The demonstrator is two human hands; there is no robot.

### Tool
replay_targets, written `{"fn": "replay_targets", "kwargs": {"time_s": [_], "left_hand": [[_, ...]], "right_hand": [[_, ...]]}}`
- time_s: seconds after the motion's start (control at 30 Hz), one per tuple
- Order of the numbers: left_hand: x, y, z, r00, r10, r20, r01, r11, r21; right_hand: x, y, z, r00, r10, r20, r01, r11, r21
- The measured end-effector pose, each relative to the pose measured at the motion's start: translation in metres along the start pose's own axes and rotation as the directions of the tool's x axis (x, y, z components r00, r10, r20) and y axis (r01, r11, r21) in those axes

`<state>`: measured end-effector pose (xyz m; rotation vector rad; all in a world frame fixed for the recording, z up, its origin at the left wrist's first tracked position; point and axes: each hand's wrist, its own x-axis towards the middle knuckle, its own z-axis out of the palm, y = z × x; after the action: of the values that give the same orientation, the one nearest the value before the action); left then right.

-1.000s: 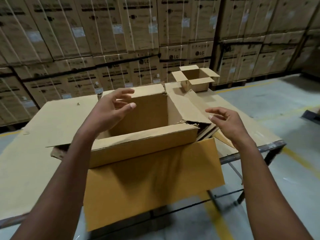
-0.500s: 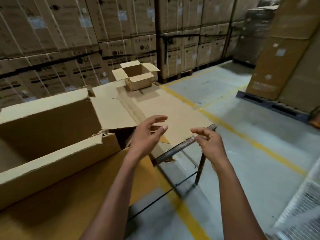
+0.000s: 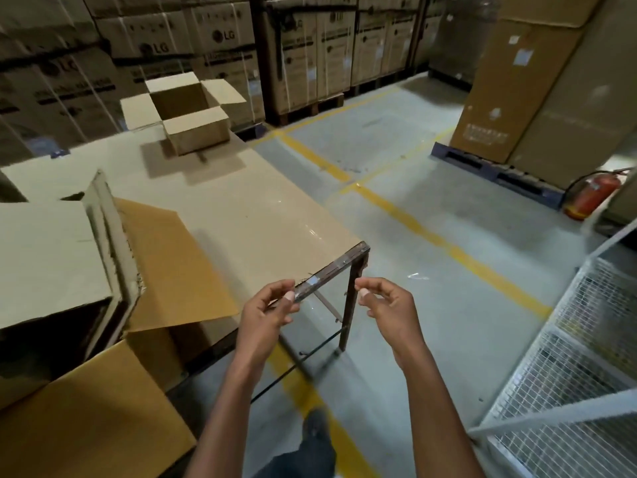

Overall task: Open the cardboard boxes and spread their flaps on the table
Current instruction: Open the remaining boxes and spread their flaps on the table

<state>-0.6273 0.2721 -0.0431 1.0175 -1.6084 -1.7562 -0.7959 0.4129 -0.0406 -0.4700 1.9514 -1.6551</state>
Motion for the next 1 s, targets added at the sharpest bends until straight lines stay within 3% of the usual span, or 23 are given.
{"fn": "replay_targets", "kwargs": {"time_s": [0.27,0.63,1.0], "left_hand": [[0.159,0.008,0.092,0.999,-0.019,0.029,0.020,0.999,-0.033],[0.344,0.046,0.224,0.999,0.009,0.046,-0.007,0.999,-0.049],[0.488,0.055,0.336,0.955,-0.022,-0.297,-0.039,0.980,-0.196]], "right_hand": [[0.163,-0.015,-0.027,1.000,-0.013,0.029,0.017,0.990,-0.138],[0.370,-0.045,-0.078,0.997,-0.044,0.058,0.053,0.986,-0.157],[0.613,-0.093,-0.123,0.928,-0.080,0.364,0.174,0.957,-0.231]]}}
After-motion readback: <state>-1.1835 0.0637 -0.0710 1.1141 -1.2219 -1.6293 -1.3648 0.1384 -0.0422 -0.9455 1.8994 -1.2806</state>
